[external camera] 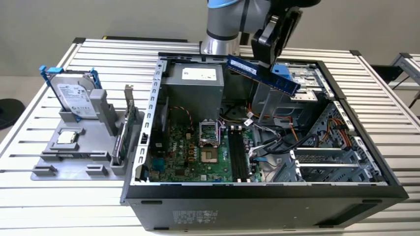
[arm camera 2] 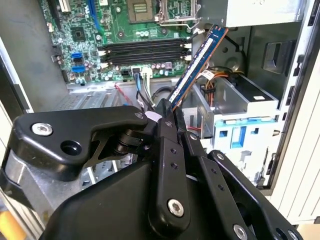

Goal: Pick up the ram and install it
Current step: 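Insert the ram into the slot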

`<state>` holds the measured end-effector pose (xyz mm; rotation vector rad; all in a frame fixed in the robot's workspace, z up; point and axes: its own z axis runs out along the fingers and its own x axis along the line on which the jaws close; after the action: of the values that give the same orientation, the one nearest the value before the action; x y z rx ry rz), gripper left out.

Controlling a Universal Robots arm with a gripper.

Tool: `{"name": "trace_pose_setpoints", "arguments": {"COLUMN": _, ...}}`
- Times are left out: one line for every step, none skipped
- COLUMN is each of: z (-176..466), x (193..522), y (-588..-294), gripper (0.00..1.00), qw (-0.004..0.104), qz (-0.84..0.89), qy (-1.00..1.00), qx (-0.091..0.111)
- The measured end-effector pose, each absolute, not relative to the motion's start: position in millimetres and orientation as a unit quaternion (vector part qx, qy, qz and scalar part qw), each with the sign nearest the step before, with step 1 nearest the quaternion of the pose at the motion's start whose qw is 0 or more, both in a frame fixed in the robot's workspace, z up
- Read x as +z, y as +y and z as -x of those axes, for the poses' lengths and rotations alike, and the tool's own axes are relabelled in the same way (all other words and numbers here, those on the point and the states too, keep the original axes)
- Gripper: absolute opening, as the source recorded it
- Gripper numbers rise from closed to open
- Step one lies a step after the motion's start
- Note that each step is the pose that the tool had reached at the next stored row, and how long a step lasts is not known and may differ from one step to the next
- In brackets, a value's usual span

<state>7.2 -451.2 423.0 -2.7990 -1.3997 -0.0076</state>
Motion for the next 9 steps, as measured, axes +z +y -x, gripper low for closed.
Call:
{"name": "trace_pose_setpoints", "arguments": {"z": -7.2, "x": 423.0, "y": -451.2, "gripper": 0.0, "qw": 0.006, "qz": 0.896, "qy": -0.444, "qx": -0.002}}
{"name": "trace_pose_setpoints", "arguments": {"z": -7.2, "x": 423.0, "y": -451.2, "gripper": 0.0, "qw": 0.006, "qz": 0.897, "qy": -0.442, "qx": -0.002}}
{"name": "trace_pose_setpoints", "arguments": {"z": -7.2, "x": 423.0, "y": -451.2, "gripper": 0.0, "qw": 0.006, "qz": 0.898, "qy": -0.439, "qx": -0.002}}
{"name": "trace_pose_setpoints", "arguments": {"z": -7.2, "x": 423.1, "y": -451.2, "gripper": 0.0, "qw": 0.006, "qz": 0.9, "qy": -0.436, "qx": -0.002}}
{"name": "trace_pose_setpoints", "arguments": {"z": -7.3, "x": 423.1, "y": -451.2, "gripper": 0.0, "qw": 0.006, "qz": 0.901, "qy": -0.434, "qx": -0.003}}
{"name": "trace_pose_setpoints", "arguments": {"z": -7.3, "x": 423.1, "y": -451.3, "gripper": 0.0, "qw": 0.006, "qz": 0.902, "qy": -0.431, "qx": -0.003}}
{"name": "trace_pose_setpoints", "arguments": {"z": -7.3, "x": 423.1, "y": -451.3, "gripper": 0.0, "qw": 0.006, "qz": 0.904, "qy": -0.428, "qx": -0.003}}
{"name": "trace_pose_setpoints", "arguments": {"z": -7.3, "x": 423.1, "y": -451.2, "gripper": 0.0, "qw": 0.006, "qz": 0.905, "qy": -0.426, "qx": -0.003}}
{"name": "trace_pose_setpoints", "arguments": {"z": -7.3, "x": 423.2, "y": -451.2, "gripper": 0.0, "qw": 0.006, "qz": 0.906, "qy": -0.423, "qx": -0.003}}
